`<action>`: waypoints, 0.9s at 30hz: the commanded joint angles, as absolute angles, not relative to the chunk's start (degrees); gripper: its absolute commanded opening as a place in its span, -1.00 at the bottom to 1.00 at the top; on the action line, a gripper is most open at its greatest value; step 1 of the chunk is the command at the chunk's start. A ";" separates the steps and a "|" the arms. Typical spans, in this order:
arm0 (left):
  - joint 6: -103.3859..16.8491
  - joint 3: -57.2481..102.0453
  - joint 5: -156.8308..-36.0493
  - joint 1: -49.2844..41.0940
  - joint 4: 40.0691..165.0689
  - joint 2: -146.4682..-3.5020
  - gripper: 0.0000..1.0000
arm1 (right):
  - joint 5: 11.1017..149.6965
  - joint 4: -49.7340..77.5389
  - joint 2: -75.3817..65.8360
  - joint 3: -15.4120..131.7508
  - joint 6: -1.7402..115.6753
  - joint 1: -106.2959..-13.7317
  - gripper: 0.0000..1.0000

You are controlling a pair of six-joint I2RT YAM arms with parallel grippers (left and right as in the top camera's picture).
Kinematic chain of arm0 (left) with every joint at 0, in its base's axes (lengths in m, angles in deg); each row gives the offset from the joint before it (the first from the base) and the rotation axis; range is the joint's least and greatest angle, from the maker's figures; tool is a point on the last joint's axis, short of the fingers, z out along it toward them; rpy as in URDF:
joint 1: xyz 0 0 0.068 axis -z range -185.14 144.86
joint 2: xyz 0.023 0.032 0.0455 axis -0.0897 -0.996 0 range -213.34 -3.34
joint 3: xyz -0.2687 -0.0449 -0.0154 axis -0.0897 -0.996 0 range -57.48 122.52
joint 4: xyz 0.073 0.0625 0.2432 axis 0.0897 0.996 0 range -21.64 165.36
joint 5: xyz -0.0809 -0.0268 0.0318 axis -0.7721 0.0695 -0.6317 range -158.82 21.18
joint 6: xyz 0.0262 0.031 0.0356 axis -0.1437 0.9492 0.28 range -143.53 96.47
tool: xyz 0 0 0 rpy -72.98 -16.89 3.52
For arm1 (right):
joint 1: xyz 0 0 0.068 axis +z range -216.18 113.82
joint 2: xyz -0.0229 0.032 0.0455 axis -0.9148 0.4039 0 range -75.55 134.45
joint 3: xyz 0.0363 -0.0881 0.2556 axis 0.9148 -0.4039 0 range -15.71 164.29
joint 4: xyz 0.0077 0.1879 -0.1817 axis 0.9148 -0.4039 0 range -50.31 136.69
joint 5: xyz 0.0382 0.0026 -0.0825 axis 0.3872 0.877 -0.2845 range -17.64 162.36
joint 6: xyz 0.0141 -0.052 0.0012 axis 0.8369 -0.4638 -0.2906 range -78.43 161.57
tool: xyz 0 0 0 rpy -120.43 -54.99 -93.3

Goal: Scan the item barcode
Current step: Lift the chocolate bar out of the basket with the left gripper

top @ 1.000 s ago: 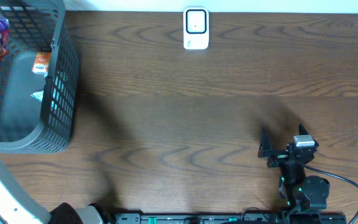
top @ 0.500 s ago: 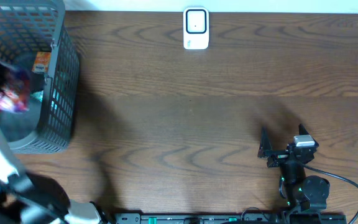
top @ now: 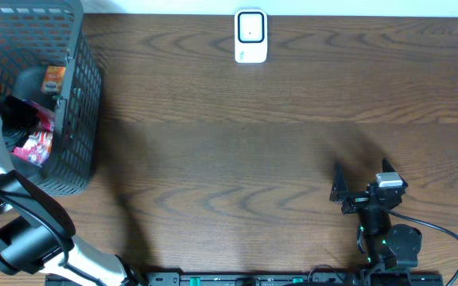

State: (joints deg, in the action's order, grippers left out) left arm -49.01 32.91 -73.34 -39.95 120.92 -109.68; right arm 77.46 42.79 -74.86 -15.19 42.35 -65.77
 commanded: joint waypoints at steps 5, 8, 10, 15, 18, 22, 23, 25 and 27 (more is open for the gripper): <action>-48.68 33.96 -72.83 -40.06 120.98 -109.09 -0.85 | 77.20 42.68 -75.16 -15.39 41.93 -65.38 0.99; -48.68 33.98 -72.83 -40.06 120.98 -108.87 -0.85 | 77.20 42.68 -75.16 -15.39 41.93 -65.38 0.98; -48.68 33.98 -72.83 -40.06 121.07 -108.87 -0.73 | 77.20 42.66 -75.16 -15.39 41.93 -65.38 0.98; -48.68 32.87 -72.81 -40.04 121.79 -108.92 0.82 | 77.20 42.66 -75.16 -15.39 41.93 -65.38 0.99; -48.70 30.88 -72.81 -40.06 120.68 -109.25 0.83 | 77.20 42.68 -75.16 -15.39 41.93 -65.38 0.99; -48.70 30.38 -72.81 -40.06 120.07 -110.14 0.46 | 77.20 42.68 -75.16 -15.39 41.93 -65.38 0.99; -48.68 30.38 -72.81 -40.06 119.80 -110.19 0.35 | 77.20 42.68 -75.16 -15.39 41.93 -65.38 0.98; -48.70 30.38 -72.81 -40.06 119.50 -110.19 0.24 | 77.20 42.66 -75.16 -15.39 41.93 -65.38 0.98; -48.68 30.38 -72.81 -40.06 119.50 -110.27 0.19 | 77.20 42.66 -75.16 -15.39 41.93 -65.38 0.99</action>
State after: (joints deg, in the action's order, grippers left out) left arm -49.09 30.35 -73.34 -39.95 119.45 -109.75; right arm 77.46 42.79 -74.86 -15.19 42.35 -65.77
